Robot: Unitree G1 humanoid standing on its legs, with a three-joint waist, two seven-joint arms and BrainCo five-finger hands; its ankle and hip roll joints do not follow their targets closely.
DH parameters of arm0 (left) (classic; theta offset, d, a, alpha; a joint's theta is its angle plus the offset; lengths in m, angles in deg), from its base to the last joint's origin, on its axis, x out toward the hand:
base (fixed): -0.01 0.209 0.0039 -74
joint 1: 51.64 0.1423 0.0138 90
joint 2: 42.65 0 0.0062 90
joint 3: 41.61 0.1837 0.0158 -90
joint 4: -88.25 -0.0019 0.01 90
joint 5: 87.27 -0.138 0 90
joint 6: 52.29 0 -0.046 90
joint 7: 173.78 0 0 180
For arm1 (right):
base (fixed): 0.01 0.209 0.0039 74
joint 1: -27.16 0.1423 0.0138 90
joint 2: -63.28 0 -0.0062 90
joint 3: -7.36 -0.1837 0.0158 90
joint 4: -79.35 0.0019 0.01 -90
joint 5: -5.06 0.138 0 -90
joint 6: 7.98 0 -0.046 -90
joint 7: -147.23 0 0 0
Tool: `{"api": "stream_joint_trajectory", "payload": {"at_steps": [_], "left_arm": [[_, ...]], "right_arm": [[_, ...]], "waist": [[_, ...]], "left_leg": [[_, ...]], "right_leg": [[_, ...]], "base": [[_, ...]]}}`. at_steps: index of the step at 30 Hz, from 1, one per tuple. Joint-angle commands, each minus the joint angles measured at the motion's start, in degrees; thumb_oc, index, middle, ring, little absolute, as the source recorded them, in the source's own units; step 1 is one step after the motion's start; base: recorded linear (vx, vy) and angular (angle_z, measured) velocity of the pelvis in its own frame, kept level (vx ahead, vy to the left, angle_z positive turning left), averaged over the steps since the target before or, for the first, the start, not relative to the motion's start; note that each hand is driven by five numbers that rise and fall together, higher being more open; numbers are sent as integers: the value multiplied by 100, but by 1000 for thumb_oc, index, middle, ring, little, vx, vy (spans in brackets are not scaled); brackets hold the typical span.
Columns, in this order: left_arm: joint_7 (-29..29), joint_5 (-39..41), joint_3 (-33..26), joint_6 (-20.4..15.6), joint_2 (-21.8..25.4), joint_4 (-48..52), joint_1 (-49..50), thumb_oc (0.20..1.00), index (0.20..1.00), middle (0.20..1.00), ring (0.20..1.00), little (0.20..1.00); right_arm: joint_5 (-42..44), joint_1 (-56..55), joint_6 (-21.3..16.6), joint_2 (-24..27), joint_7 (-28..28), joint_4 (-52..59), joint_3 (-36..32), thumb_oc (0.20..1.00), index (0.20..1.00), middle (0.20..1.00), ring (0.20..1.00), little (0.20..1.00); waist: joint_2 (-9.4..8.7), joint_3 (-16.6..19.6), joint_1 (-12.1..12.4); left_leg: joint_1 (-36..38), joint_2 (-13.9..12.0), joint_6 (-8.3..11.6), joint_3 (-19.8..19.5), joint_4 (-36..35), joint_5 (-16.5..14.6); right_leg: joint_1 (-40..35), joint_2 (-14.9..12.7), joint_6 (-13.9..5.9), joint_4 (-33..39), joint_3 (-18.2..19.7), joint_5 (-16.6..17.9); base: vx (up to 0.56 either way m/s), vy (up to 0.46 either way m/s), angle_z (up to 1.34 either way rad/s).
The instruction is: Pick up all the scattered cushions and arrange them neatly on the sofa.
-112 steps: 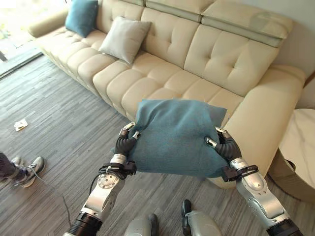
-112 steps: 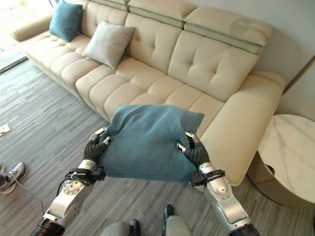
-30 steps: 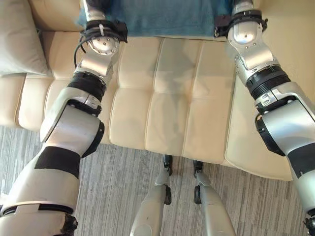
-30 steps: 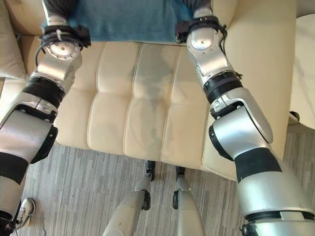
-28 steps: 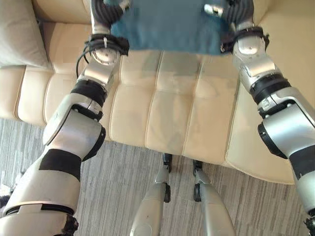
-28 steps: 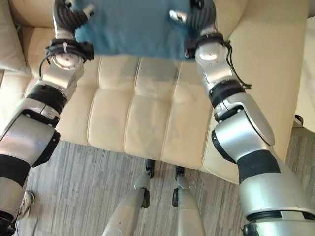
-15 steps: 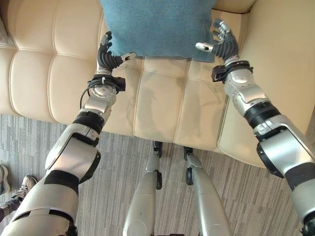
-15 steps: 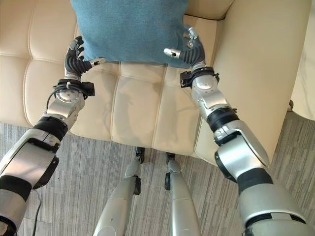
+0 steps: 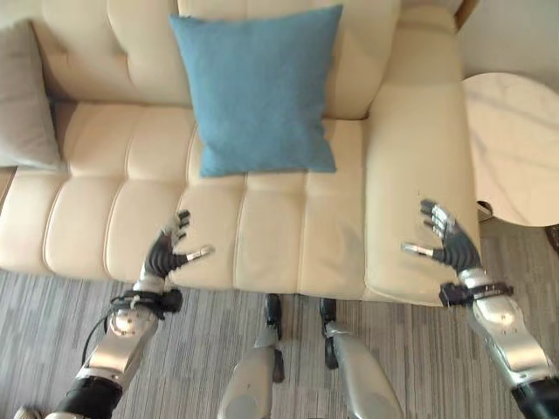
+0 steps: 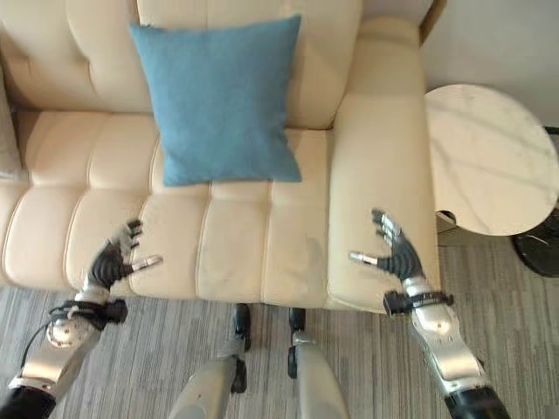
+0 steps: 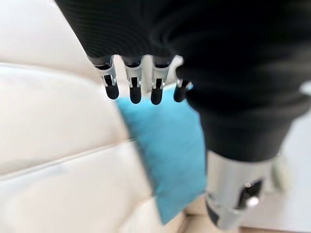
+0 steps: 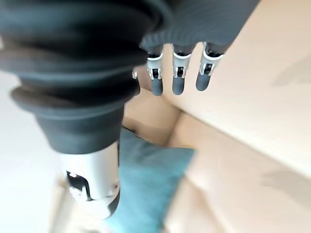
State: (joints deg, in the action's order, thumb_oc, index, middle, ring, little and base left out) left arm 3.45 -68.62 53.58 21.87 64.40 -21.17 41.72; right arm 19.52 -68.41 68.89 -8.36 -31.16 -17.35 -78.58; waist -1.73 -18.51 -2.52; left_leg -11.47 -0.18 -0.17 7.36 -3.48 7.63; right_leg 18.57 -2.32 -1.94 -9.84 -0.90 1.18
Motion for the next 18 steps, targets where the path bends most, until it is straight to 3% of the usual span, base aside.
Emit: {"api": "stream_joint_trajectory", "payload": {"at_steps": [1, 6, 8, 10, 11, 12, 14, 16, 17, 18], "left_arm": [[250, -748, -6, -26, -128, -914, 68, 1000, 1000, 1000, 1000, 1000], [176, -1527, 79, 39, -483, -1820, 549, 1000, 1000, 1000, 1000, 1000], [159, -1552, 85, 30, -510, -1894, 550, 1000, 1000, 1000, 1000, 1000], [113, -1423, 107, 71, -562, -1986, 419, 1000, 1000, 1000, 1000, 1000], [102, -1426, 138, 100, -579, -2006, 368, 1000, 1000, 1000, 1000, 1000], [71, -1320, 150, 125, -610, -2096, 275, 1000, 1000, 1000, 1000, 1000], [50, -1230, 142, 171, -641, -2105, 229, 1000, 1000, 1000, 1000, 1000], [47, -1212, 156, 167, -652, -2118, 216, 1000, 1000, 1000, 1000, 1000], [47, -1195, 204, 166, -688, -2118, 198, 1000, 1000, 1000, 1000, 1000], [24, -1208, 223, 161, -695, -2144, 158, 1000, 1000, 1000, 1000, 1000]], "right_arm": [[-788, -114, -101, 81, 399, -794, 319, 1000, 1000, 1000, 1000, 1000], [-1156, -430, 13, -345, 454, -2148, 564, 1000, 1000, 1000, 1000, 1000], [-1199, -371, -4, -415, 409, -2288, 625, 1000, 1000, 1000, 1000, 1000], [-1218, -224, 53, -541, 347, -2474, 750, 1000, 1000, 1000, 1000, 1000], [-1151, -208, 66, -626, 327, -2530, 763, 1000, 1000, 1000, 1000, 1000], [-994, -238, 68, -758, 323, -2584, 746, 1000, 1000, 1000, 1000, 1000], [-956, -275, 94, -842, 302, -2572, 746, 1000, 1000, 1000, 1000, 1000], [-958, -294, 88, -873, 284, -2587, 767, 1000, 1000, 1000, 1000, 1000], [-933, -286, 112, -899, 237, -2654, 759, 1000, 1000, 1000, 1000, 1000], [-918, -250, 112, -881, 208, -2691, 763, 1000, 1000, 1000, 1000, 1000]], "waist": [[-130, 767, -227], [-104, 1126, -301], [-105, 1101, -294], [-55, 982, -248], [1, 942, -223], [35, 927, -186], [65, 986, -95], [10, 1009, -52], [-128, 1068, 59], [-136, 1071, 78]], "left_leg": [[311, -3, 210, 27, 350, -699], [942, 20, 153, 263, -104, -732], [975, 0, 147, 284, -149, -709], [948, -123, 126, 274, -152, -599], [908, -196, 117, 271, -152, -515], [824, -277, 124, 224, -152, -383], [722, -368, 149, 207, -149, -293], [687, -343, 184, 179, -137, -266], [462, -343, 285, 144, -44, -142], [284, -396, 353, 143, 19, -36]], "right_leg": [[-853, -430, -752, 577, -34, -51], [-1115, -382, -874, 754, 87, 130], [-1031, -362, -918, 602, 111, 217], [-936, -261, -947, -42, 72, 55], [-948, -198, -911, -349, 25, -110], [-1043, -124, -812, -1105, 1, -424], [-1105, -78, -747, -1676, -44, -442], [-1252, -80, -704, -1459, -36, -534], [-1868, -50, -531, -524, -138, -968], [-1942, 1, -469, -115, -107, -1029]], "base": [[78, 76, -12], [27, 84, -32], [-93, 9, -51], [-191, -20, -40], [-331, -54, -10], [-351, -97, 10], [-260, -139, 25], [-135, -170, 8], [-175, -229, 14], [-258, -306, 28]]}}
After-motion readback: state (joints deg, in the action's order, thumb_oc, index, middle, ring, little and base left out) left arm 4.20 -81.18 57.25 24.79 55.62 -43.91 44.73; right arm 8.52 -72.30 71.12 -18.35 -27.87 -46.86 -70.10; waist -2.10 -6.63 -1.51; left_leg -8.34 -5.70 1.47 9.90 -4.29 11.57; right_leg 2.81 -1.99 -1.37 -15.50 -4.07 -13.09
